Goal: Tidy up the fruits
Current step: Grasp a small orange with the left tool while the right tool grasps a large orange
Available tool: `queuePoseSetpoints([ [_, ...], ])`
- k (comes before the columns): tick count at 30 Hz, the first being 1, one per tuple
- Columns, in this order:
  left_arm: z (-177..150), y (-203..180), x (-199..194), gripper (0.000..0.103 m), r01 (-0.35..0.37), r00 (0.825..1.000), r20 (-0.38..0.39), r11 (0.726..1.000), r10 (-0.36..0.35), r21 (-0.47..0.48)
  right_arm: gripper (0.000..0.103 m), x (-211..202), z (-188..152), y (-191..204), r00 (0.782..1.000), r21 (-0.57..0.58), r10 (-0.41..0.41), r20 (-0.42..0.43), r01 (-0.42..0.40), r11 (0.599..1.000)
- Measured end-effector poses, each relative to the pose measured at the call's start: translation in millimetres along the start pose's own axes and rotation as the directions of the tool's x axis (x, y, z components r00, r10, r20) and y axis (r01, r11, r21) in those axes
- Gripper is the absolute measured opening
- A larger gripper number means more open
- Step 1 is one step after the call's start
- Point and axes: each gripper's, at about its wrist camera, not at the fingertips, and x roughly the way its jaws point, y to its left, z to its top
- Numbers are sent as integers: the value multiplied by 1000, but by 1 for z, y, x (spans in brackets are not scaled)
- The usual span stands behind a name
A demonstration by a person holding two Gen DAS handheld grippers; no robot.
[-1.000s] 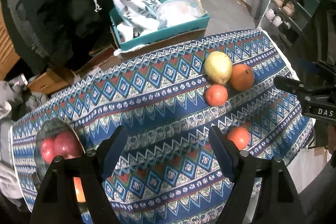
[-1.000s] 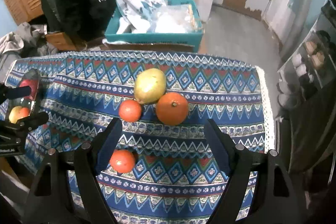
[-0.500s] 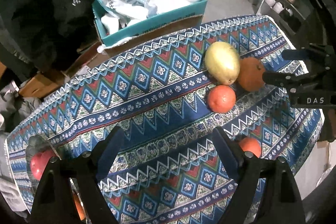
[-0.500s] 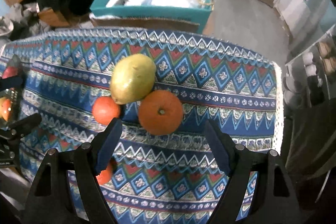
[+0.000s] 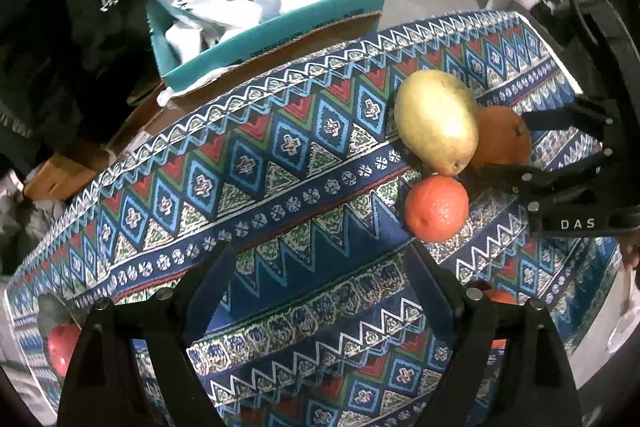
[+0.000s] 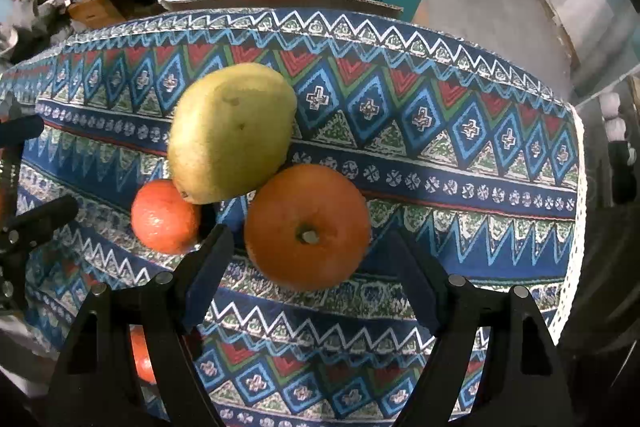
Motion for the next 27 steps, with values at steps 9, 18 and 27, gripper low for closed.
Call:
queuePoseSetpoints([
  [9, 1, -9, 5, 87, 68, 998, -6, 998, -68, -12, 68, 21, 11, 3, 999, 13, 36, -6, -36, 999],
  [18, 7, -32, 11, 87, 120, 993, -22, 993, -120, 6, 65, 11, -3, -11, 999, 73, 46, 11, -47, 996],
  [27, 12, -50, 25, 87, 122, 992, -33, 992, -122, 15, 65, -11, -24, -36, 996, 190, 61, 59, -71, 979],
])
